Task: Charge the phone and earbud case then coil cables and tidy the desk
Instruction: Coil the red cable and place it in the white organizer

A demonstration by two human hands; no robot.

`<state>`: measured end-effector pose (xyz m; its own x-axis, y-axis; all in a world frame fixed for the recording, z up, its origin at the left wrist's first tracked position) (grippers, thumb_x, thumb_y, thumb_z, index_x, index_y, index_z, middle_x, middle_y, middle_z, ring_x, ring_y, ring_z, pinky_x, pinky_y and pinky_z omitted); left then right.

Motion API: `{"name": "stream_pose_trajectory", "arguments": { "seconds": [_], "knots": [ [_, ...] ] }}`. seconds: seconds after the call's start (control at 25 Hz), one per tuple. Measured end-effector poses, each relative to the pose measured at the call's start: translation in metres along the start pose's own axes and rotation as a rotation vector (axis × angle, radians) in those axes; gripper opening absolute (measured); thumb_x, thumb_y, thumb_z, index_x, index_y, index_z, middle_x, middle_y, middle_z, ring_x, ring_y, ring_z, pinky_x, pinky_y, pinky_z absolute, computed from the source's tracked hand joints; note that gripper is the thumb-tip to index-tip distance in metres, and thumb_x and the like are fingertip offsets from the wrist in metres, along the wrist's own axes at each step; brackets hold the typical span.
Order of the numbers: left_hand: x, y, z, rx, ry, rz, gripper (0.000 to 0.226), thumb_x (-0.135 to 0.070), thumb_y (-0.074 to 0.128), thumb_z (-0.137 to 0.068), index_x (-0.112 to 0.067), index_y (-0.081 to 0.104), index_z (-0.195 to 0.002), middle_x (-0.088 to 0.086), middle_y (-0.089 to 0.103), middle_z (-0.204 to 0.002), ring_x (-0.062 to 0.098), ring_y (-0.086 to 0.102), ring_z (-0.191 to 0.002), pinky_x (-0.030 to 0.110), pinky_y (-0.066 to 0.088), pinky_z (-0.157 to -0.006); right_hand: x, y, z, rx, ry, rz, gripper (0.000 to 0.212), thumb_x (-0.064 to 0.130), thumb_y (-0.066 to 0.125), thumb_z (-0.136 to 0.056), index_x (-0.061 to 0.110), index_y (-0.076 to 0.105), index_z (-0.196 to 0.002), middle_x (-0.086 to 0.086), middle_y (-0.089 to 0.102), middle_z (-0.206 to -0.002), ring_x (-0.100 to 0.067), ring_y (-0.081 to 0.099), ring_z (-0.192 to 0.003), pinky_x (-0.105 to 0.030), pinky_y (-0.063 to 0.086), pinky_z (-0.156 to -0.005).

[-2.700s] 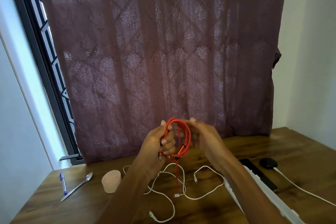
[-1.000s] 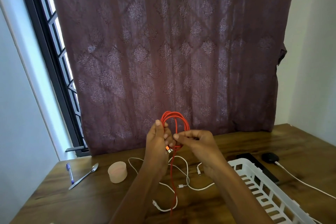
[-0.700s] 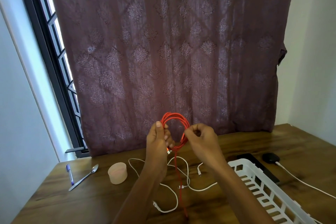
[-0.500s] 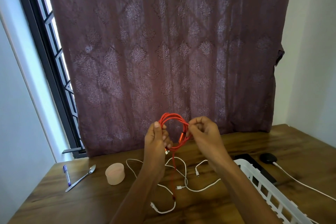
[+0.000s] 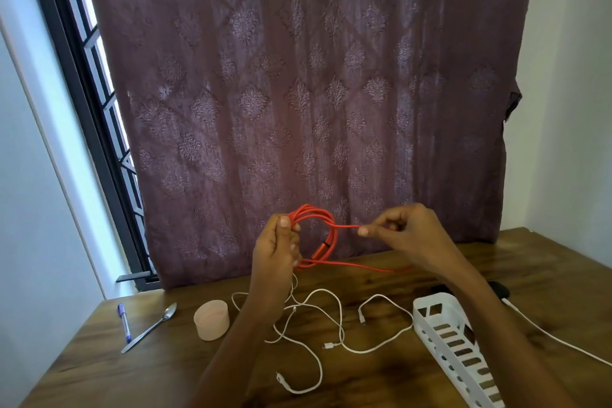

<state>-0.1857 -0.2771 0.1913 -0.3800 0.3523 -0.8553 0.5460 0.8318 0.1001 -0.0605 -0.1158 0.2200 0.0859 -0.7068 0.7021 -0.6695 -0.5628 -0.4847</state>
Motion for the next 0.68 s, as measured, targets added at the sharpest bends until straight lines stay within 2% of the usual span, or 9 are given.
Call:
{"name": "stream_pose_trajectory", "arguments": {
  "seconds": [0.08,0.16,0.24,0.28,0.36,0.48,0.56,0.6,0.68],
  "knots": [
    [0.001,-0.002,-0.002,-0.068,-0.062,0.170,0.032,-0.025,0.030,-0.099,-0.012,0.049,-0.076,-0.009,0.038,-0.050,0.001,0.032,-0.040,0.013,0.033,-0.040,-0.009,0.000,0.003,-0.062,0.055,-0.235,0.025,0.043,0.068,-0.064,0.018,0.072,-0.067,0.009,0.044,-0.045,-0.003,0.039,-0.045,-0.013,0.039,-0.048],
    [0.002,-0.004,-0.005,-0.152,-0.136,0.365,0.034,-0.025,0.029,-0.100,-0.012,0.049,-0.076,-0.011,0.039,-0.045,0.001,0.031,-0.036,0.014,0.033,-0.038,-0.020,0.007,0.008,-0.110,0.153,-0.695,0.014,0.028,0.067,-0.069,0.016,0.073,-0.073,0.008,0.050,-0.050,-0.004,0.044,-0.048,-0.017,0.050,-0.054],
    [0.004,-0.004,-0.007,-0.220,-0.201,0.510,0.034,-0.026,0.029,-0.100,-0.013,0.049,-0.075,-0.010,0.040,-0.042,0.002,0.031,-0.035,0.014,0.033,-0.037,-0.025,0.025,0.014,-0.098,0.191,-1.159,0.016,0.017,0.060,-0.074,0.012,0.074,-0.079,0.004,0.058,-0.056,-0.008,0.056,-0.057,-0.030,0.059,-0.071],
    [0.005,-0.002,-0.007,-0.238,-0.224,0.567,0.035,-0.027,0.029,-0.100,-0.013,0.048,-0.075,-0.009,0.040,-0.042,0.002,0.031,-0.034,0.015,0.033,-0.037,-0.025,0.036,0.017,-0.092,0.192,-1.304,0.019,0.016,0.057,-0.077,0.010,0.074,-0.081,0.001,0.061,-0.060,-0.011,0.062,-0.063,-0.035,0.058,-0.078],
    [0.006,0.004,-0.006,-0.249,-0.252,0.634,0.035,-0.028,0.029,-0.100,-0.013,0.048,-0.075,-0.009,0.040,-0.041,0.002,0.031,-0.034,0.015,0.033,-0.036,-0.020,0.055,0.020,-0.103,0.180,-1.447,0.024,0.020,0.052,-0.082,0.012,0.074,-0.078,-0.002,0.062,-0.062,-0.015,0.067,-0.069,-0.037,0.058,-0.078],
    [0.010,0.005,-0.005,-0.239,-0.269,0.613,0.035,-0.027,0.029,-0.100,-0.013,0.049,-0.075,-0.008,0.039,-0.041,0.002,0.031,-0.034,0.015,0.032,-0.037,-0.013,0.059,0.018,-0.189,0.185,-1.360,0.032,0.033,0.045,-0.089,0.015,0.069,-0.078,0.005,0.045,-0.051,-0.007,0.050,-0.050,-0.026,0.053,-0.054],
    [0.009,-0.001,-0.007,-0.223,-0.264,0.559,0.035,-0.027,0.029,-0.100,-0.013,0.049,-0.075,-0.008,0.040,-0.041,0.002,0.031,-0.033,0.014,0.032,-0.037,-0.015,0.046,0.011,-0.289,0.182,-1.128,0.030,0.038,0.045,-0.090,0.016,0.065,-0.083,0.010,0.033,-0.049,-0.002,0.032,-0.042,-0.016,0.036,-0.039],
    [0.009,-0.005,-0.007,-0.217,-0.265,0.553,0.035,-0.027,0.029,-0.100,-0.013,0.049,-0.075,-0.008,0.040,-0.041,0.002,0.031,-0.033,0.014,0.032,-0.036,-0.017,0.037,0.007,-0.326,0.181,-1.001,0.029,0.037,0.045,-0.092,0.018,0.065,-0.083,0.012,0.031,-0.048,-0.001,0.027,-0.041,-0.014,0.028,-0.036],
    [0.009,-0.011,-0.008,-0.216,-0.269,0.581,0.035,-0.028,0.029,-0.100,-0.013,0.049,-0.075,-0.008,0.040,-0.041,0.002,0.031,-0.033,0.014,0.031,-0.036,-0.020,0.025,0.001,-0.364,0.208,-0.796,0.027,0.031,0.045,-0.095,0.020,0.066,-0.083,0.013,0.032,-0.048,0.000,0.026,-0.039,-0.012,0.023,-0.035]
  ]
}}
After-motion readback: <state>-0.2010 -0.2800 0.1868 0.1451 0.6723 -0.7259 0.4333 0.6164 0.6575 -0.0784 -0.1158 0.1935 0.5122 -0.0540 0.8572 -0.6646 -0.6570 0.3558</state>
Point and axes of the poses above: each hand's wrist, its own z-axis away from the middle knuckle, its own y-axis out of the palm, x = y × z, the point moved 3 cm from there along -z, towards the middle knuckle
